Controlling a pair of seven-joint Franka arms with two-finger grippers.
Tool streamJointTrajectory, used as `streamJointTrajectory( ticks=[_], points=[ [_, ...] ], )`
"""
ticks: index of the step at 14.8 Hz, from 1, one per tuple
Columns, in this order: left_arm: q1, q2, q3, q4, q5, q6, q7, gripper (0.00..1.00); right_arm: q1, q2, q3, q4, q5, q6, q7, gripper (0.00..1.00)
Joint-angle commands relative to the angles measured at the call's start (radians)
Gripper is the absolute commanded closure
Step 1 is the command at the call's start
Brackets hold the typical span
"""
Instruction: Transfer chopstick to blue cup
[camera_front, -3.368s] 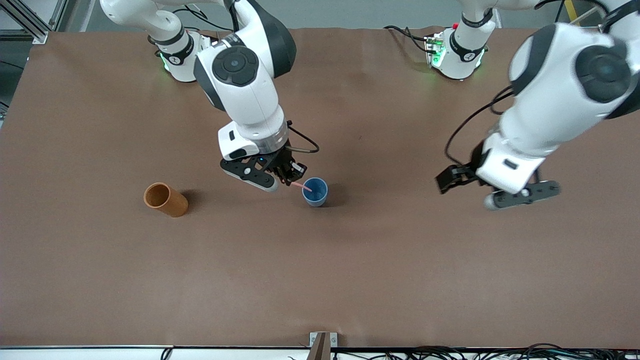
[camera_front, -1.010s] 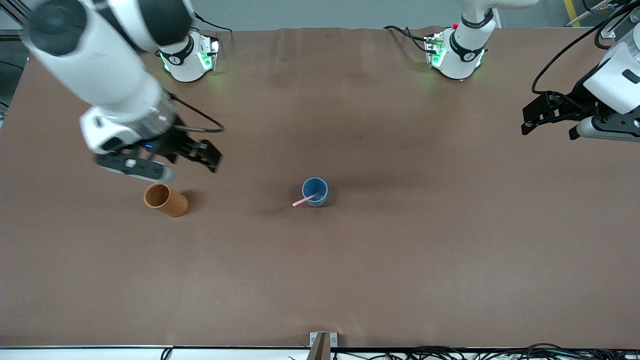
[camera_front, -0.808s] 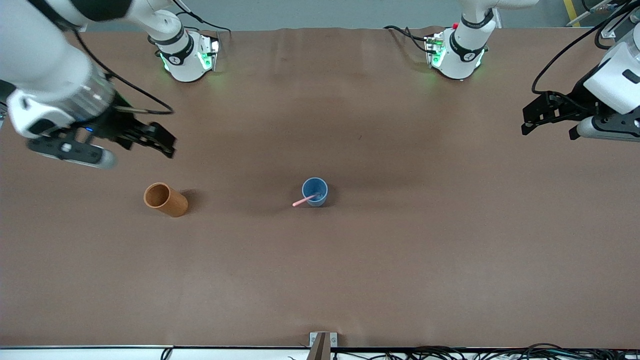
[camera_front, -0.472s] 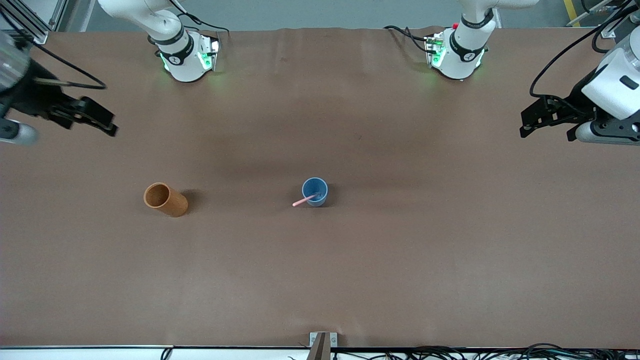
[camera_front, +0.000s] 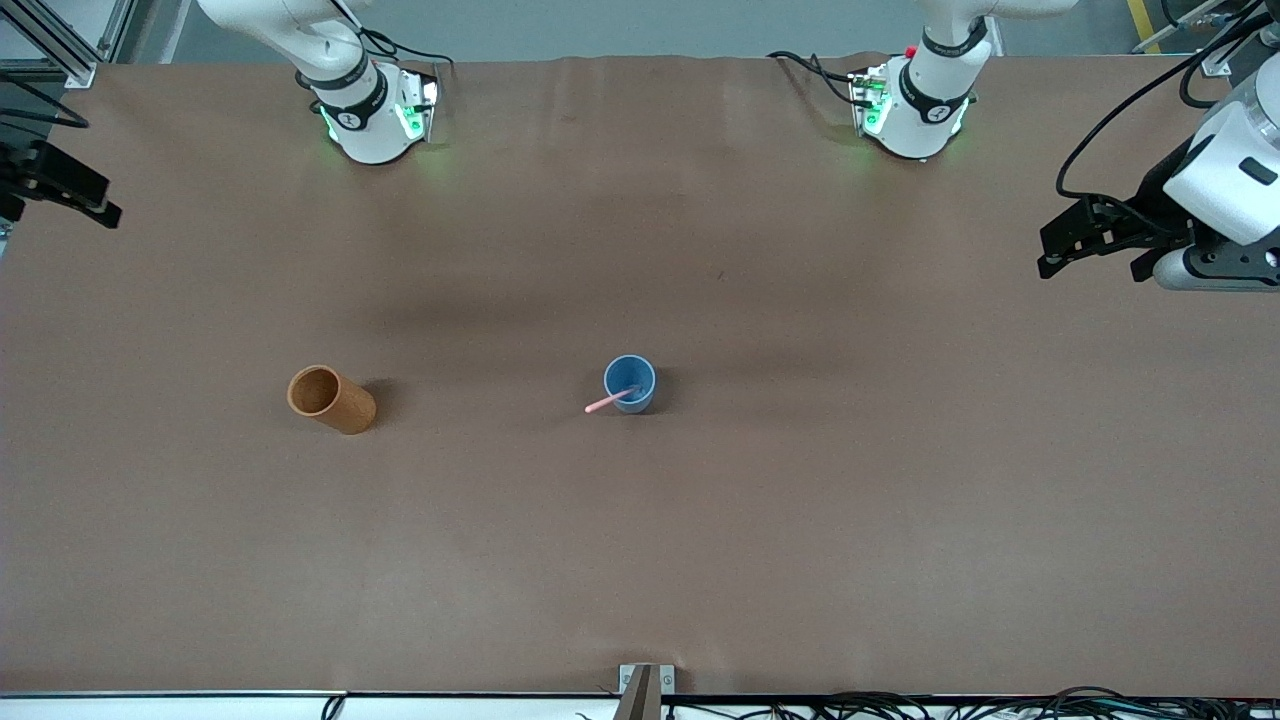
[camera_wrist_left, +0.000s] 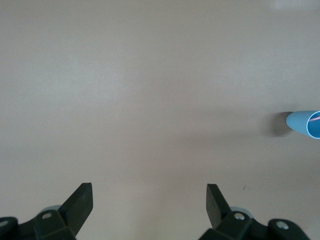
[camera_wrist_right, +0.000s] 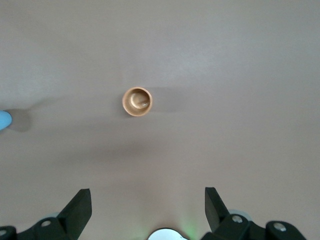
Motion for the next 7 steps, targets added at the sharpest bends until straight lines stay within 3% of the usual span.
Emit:
streamJointTrajectory(
  ticks=[1, 7],
  points=[
    [0.032, -0.003, -0.029, 0.004, 0.004, 0.0, 0.035, 0.0, -0.046, -0.044, 0.019, -0.057, -0.01, 0.03, -0.066, 0.0],
    [0.026, 0.009, -0.029, 0.016, 0.009, 0.0, 0.033, 0.0, -0.096, -0.076, 0.019, -0.146, -0.01, 0.122, -0.14, 0.0]
  ],
)
